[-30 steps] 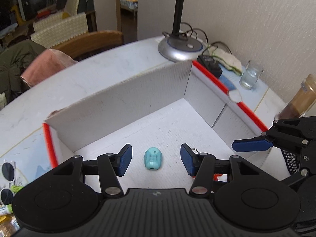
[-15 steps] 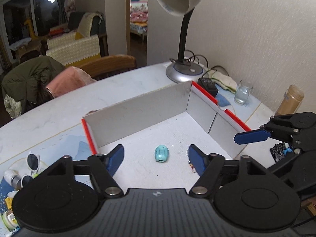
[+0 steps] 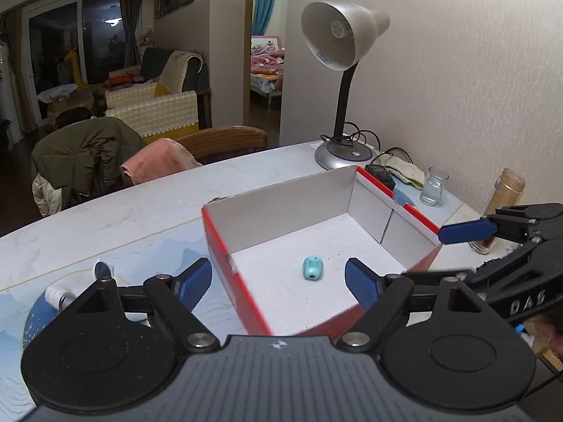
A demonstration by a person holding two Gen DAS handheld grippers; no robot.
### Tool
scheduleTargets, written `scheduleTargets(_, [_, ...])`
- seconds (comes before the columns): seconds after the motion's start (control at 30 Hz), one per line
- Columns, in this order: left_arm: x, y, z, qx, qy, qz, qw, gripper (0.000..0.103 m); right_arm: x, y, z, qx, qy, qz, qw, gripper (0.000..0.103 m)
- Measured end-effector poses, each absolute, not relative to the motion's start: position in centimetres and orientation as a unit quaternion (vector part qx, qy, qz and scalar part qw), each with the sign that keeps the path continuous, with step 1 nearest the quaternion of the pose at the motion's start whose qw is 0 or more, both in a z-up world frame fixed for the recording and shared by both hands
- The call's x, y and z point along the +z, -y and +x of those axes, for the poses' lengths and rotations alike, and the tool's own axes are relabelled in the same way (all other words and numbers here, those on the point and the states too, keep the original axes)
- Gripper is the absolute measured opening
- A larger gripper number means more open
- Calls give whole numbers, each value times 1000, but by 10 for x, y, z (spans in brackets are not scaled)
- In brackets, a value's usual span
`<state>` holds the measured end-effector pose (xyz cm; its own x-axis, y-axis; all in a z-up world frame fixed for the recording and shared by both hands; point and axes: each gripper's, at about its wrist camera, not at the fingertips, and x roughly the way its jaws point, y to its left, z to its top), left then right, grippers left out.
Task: Organize rigid objects
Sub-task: 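Withdraw both tools from the box back toward the pile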
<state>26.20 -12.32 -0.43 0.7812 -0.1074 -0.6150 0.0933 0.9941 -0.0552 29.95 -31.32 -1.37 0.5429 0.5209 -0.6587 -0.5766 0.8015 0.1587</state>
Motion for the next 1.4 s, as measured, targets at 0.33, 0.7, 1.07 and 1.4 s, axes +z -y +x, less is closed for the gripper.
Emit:
scheduleTargets(0.33, [-7, 81, 213, -44, -318, -33, 946, 87, -6, 293, 260, 314, -322, 12, 893, 102])
scheduleTargets(0.7, [-14, 34, 164, -35, -303, -67, 950, 103, -7, 250, 221, 322, -314, 17, 893, 102])
scheduleTargets(1.07, [-28, -20, 120, -22, -277, -92, 956, 103, -15, 205, 190, 337, -321, 11, 885, 102])
scheduleTargets(1.4, [-52, -50, 95, -15, -275, -76, 958, 103, -34, 162, 182, 346, -337, -16, 876, 102])
